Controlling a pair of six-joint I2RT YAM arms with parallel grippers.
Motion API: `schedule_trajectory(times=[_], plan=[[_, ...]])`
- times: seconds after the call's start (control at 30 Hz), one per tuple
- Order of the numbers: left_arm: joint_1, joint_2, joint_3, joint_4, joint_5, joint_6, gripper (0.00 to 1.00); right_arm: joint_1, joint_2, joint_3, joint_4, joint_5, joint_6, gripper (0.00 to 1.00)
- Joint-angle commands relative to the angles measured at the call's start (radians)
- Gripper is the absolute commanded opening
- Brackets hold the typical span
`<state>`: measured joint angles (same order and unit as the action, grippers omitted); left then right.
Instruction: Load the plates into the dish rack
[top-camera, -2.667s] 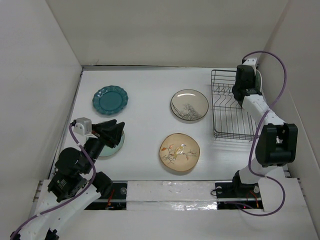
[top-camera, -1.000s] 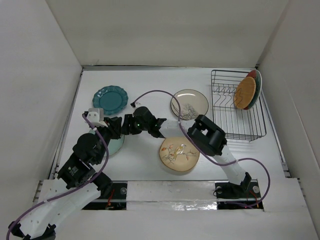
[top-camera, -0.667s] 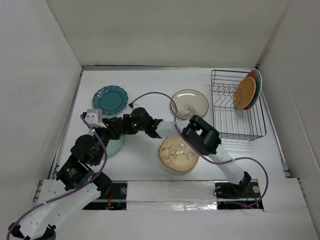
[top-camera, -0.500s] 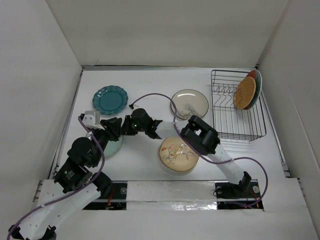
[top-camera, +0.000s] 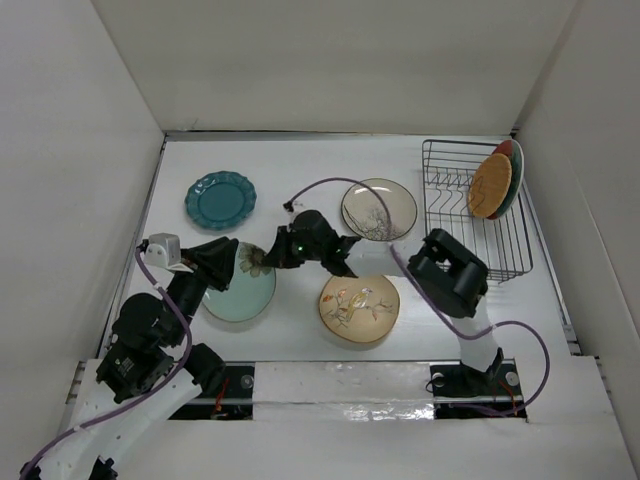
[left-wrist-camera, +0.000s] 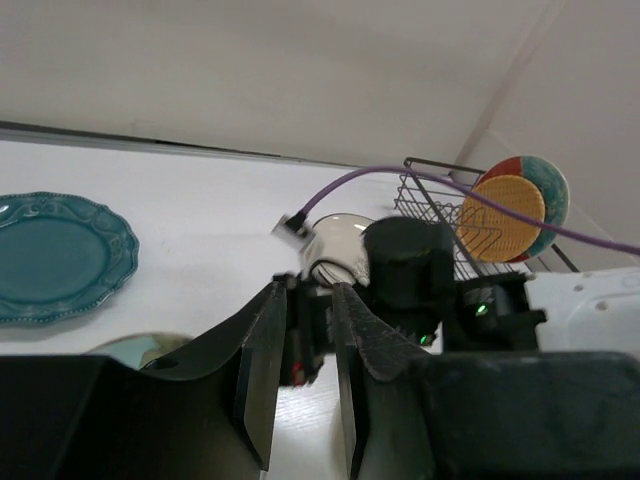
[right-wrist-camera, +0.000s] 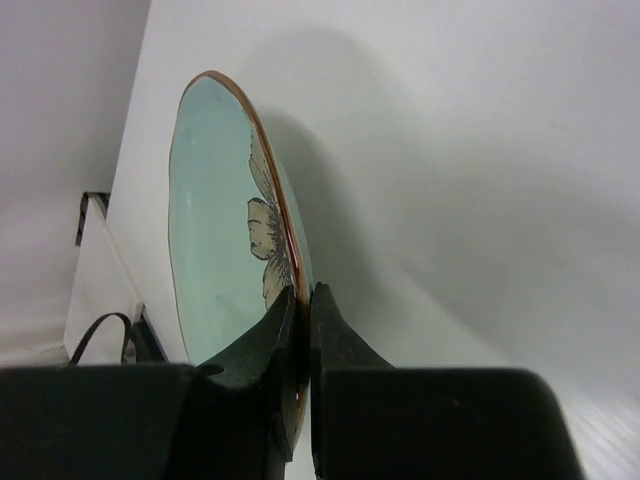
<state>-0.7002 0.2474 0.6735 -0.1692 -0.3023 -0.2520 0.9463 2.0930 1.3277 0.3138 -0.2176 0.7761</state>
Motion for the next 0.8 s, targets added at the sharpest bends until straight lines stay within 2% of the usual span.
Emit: schedule_trajectory(times=[0.0, 0.13, 0.27, 0.33, 0.37, 0.4, 0.47, 0.5, 0.63, 0.77], plan=[[-0.005, -0.03, -0.002, 0.048, 0.032, 0.003, 0.23, -0.125, -0.23, -0.011, 0.113, 0.047, -0.056, 0.0], [-0.005, -0.046, -0.002, 0.048, 0.048, -0.001, 0.23, -0.275, -0.396, -0.002, -0.106, 0.119, -0.165, 0.0], [-0.005, -0.069, -0.003, 0.048, 0.052, -0.001, 0.24, -0.431, -0.577, 0.022, -0.284, 0.302, -0.316, 0.0], [-0.005, -0.082, -0.003, 0.045, 0.052, -0.003, 0.24, -0.49, -0.643, 0.063, -0.428, 0.459, -0.412, 0.0], [-0.005, -0.088, -0.003, 0.045, 0.051, -0.003, 0.24, -0.521, -0.659, 0.103, -0.456, 0.616, -0.464, 0.0], [-0.005, -0.089, -0.003, 0.042, 0.048, -0.004, 0.24, -0.532, -0.666, 0.125, -0.517, 0.715, -0.573, 0.0], [-0.005, -0.099, -0.002, 0.04, 0.039, -0.007, 0.24, -0.572, -0.663, 0.171, -0.57, 0.945, -0.67, 0.0], [-0.005, -0.1, -0.002, 0.037, 0.037, -0.009, 0.24, -0.593, -0.662, 0.192, -0.579, 0.972, -0.748, 0.0], [-0.005, -0.102, -0.002, 0.037, 0.037, -0.009, 0.24, -0.713, -0.674, 0.221, -0.562, 0.989, -0.853, 0.0], [-0.005, -0.103, -0.002, 0.031, 0.031, -0.012, 0.24, -0.796, -0.615, 0.29, -0.542, 0.977, -0.981, 0.0]])
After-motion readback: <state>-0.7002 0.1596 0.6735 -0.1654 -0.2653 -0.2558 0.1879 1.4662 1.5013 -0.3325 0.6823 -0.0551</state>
